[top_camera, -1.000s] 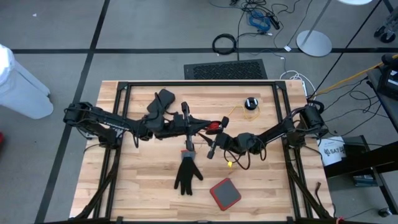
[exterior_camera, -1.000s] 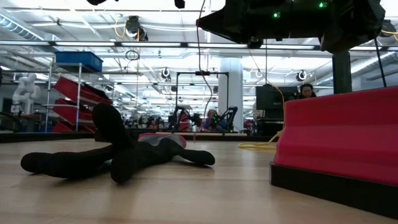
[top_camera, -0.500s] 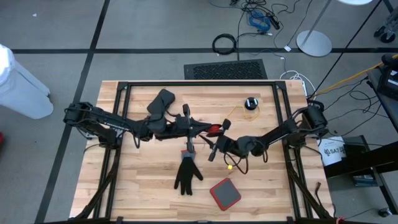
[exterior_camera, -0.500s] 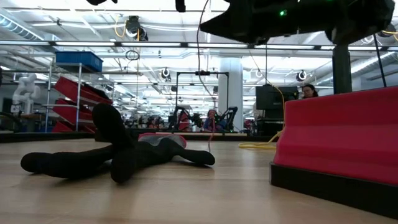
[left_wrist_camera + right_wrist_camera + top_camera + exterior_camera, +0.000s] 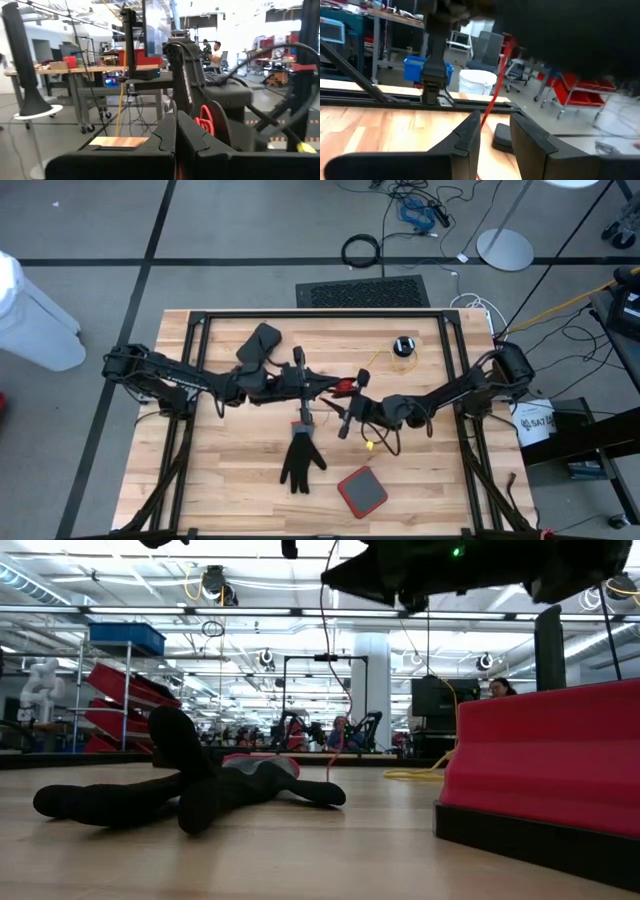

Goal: Coil cords
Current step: Uncoil the red wire from the black spool

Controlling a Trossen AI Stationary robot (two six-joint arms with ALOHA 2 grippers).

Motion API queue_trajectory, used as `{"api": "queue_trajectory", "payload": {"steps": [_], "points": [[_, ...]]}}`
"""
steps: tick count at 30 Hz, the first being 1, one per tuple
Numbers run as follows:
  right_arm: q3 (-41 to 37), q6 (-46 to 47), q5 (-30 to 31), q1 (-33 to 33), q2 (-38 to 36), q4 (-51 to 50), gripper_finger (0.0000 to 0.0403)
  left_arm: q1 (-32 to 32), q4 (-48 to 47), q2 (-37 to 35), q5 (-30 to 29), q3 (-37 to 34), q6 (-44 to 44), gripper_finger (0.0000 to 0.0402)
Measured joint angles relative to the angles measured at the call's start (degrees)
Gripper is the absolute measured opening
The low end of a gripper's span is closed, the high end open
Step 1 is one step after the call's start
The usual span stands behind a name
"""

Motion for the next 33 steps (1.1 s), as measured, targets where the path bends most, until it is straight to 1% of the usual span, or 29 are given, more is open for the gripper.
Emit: {"api": "queue_trajectory", "payload": {"steps": [5,9,13,17,22,24,28,33], "points": [[0.0,0.82,-2.9,-1.53,1.44,4.43,0.0091,0.03,0.52,-0.02,-0.06,0.0,-0.01,0.0],[0.0,0.15,-3.25,-1.95,1.45,6.84,0.0085,-0.04,0.52,-0.02,-0.06,0.0,-0.01,0.0],[0.0,-0.06,-3.24,-2.07,1.45,7.76,0.0058,-0.06,0.49,-0.02,-0.01,0.0,-0.03,0.0],[0.0,-0.07,-3.21,-2.09,1.45,7.16,0.0011,-0.11,0.45,-0.02,0.05,0.0,-0.06,0.0],[0.0,-0.04,-2.7,-2.12,1.45,6.72,0.0002,-0.11,0.42,-0.02,-0.22,0.0,-0.04,0.0],[0.0,0.02,-0.77,-2.09,1.45,5.81,0.0001,-0.17,0.06,-0.02,-1.06,0.0,0.01,0.0],[0.0,0.27,5.19,-1.57,1.45,2.41,0.0001,-0.17,-1.17,-0.02,-3.28,0.0,1.69,0.0],[0.0,0.42,13.05,-0.46,1.24,-2.29,0.0,0.11,-6.17,-0.04,-5.29,0.0,3.23,0.0]]}}
